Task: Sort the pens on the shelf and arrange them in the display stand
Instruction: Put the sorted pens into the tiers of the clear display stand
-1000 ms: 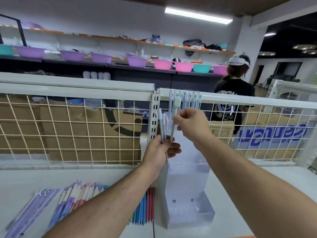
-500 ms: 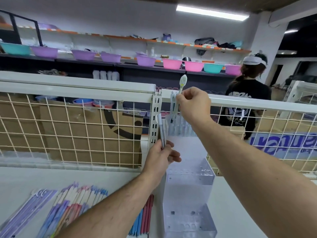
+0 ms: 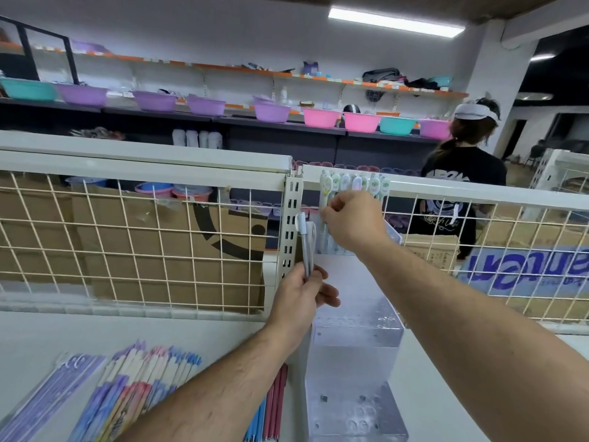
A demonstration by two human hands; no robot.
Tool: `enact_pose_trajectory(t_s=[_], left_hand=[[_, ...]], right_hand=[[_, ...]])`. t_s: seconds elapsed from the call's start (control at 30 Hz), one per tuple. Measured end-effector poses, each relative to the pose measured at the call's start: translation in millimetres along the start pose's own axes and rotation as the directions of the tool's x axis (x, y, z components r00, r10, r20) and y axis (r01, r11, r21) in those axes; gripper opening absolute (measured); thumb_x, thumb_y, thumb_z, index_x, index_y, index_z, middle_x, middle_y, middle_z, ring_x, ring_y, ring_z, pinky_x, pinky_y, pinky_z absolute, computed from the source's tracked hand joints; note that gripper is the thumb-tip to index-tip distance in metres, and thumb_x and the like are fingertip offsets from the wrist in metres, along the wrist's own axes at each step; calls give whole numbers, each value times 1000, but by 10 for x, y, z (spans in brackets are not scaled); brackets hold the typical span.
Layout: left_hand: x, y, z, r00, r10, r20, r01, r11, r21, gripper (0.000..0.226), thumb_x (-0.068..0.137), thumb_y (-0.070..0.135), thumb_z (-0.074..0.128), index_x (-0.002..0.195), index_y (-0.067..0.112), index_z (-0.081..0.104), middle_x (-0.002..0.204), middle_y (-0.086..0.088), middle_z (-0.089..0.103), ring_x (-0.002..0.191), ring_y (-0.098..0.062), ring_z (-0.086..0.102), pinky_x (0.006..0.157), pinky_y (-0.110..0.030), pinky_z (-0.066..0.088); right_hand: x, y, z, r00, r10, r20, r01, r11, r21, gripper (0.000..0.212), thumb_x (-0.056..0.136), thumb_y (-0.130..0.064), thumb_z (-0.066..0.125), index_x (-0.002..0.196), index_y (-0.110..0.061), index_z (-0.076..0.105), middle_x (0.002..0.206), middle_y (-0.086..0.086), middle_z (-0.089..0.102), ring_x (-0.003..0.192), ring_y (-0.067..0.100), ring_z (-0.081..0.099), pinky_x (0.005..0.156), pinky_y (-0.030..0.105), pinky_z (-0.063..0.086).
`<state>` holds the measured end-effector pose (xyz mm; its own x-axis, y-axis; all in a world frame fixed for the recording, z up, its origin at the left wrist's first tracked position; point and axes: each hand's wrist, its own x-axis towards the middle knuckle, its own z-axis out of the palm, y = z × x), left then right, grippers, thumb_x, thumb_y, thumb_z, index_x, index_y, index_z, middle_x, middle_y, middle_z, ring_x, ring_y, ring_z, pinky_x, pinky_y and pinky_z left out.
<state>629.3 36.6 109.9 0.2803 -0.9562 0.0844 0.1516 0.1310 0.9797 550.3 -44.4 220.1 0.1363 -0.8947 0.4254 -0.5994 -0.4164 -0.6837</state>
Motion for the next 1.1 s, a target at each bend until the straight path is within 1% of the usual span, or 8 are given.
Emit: enact_pose_trajectory(t_s=[0.17, 0.27, 0.33, 0.47, 0.63, 0.8, 0.97, 1.1], left_hand=[[-6, -1, 3, 1000, 17, 18, -17, 1000, 14, 20, 106, 10, 40, 99, 1, 56, 78, -18, 69, 68, -28, 70, 81, -34, 58], [13, -23, 0, 999, 23, 28, -23, 1000, 19, 21, 106, 11, 40, 97, 2, 57, 78, -18, 70, 70, -30, 70, 84, -39, 57], [20, -35, -3, 999, 30, 41, -30, 999, 16, 21, 106, 11, 40, 96, 3, 57, 78, -18, 69, 71, -31, 70, 84, -39, 57], [4, -20, -3, 995, 56, 88, -62, 996, 68, 22, 107, 15, 40, 98, 5, 58, 84, -24, 69, 77, -33, 71, 86, -42, 57], [6, -34, -27, 990, 47, 135, -63, 991, 118, 27, 108, 19, 37, 102, 7, 61, 87, -21, 72, 83, -34, 71, 95, -56, 47], [2, -45, -29, 989, 33, 147, -46, 995, 87, 31, 108, 21, 37, 102, 1, 60, 86, -21, 70, 78, -30, 70, 87, -34, 53], [26, -89, -37, 990, 36, 139, -50, 995, 92, 31, 108, 22, 36, 101, 4, 60, 88, -19, 72, 82, -31, 72, 95, -40, 51], [33, -92, -32, 990, 45, 136, -59, 993, 99, 31, 108, 21, 36, 101, 3, 60, 89, -21, 72, 82, -32, 72, 93, -38, 52]], right_hand=[[-101, 52, -7, 1000, 6, -18, -6, 1000, 3, 21, 92, -22, 68, 73, -13, 65, 64, -3, 62, 55, 12, 56, 52, 24, 45], [-252, 90, -28, 998, 17, -58, -12, 997, 77, 21, 91, -24, 66, 78, -7, 65, 65, 3, 62, 58, 15, 54, 57, 32, 52], [-361, 117, -42, 999, 47, 21, -50, 991, 127, 22, 89, -24, 67, 79, -5, 66, 67, 8, 64, 59, 16, 56, 57, 35, 52], [-498, 184, -50, 970, 85, 228, -126, 977, 169, 16, 89, -13, 69, 80, 1, 69, 66, 10, 63, 47, 6, 56, 44, 19, 44], [-532, 218, -66, 963, 75, 261, -137, 964, 229, 16, 92, -9, 69, 78, -4, 66, 64, 3, 60, 48, 7, 56, 46, 14, 45], [-399, 86, -283, 993, 41, 107, -71, 954, 291, 12, 95, -17, 67, 89, -8, 65, 81, 4, 70, 64, 9, 66, 50, 17, 49], [-178, -104, -535, 991, 20, -130, 26, 940, 341, 14, 95, -20, 67, 84, -13, 65, 73, 4, 72, 72, 23, 73, 59, 36, 60], [-74, -137, -518, 981, 17, -192, 46, 946, 321, 16, 95, -21, 67, 79, -18, 65, 71, 2, 71, 72, 21, 74, 70, 45, 62]])
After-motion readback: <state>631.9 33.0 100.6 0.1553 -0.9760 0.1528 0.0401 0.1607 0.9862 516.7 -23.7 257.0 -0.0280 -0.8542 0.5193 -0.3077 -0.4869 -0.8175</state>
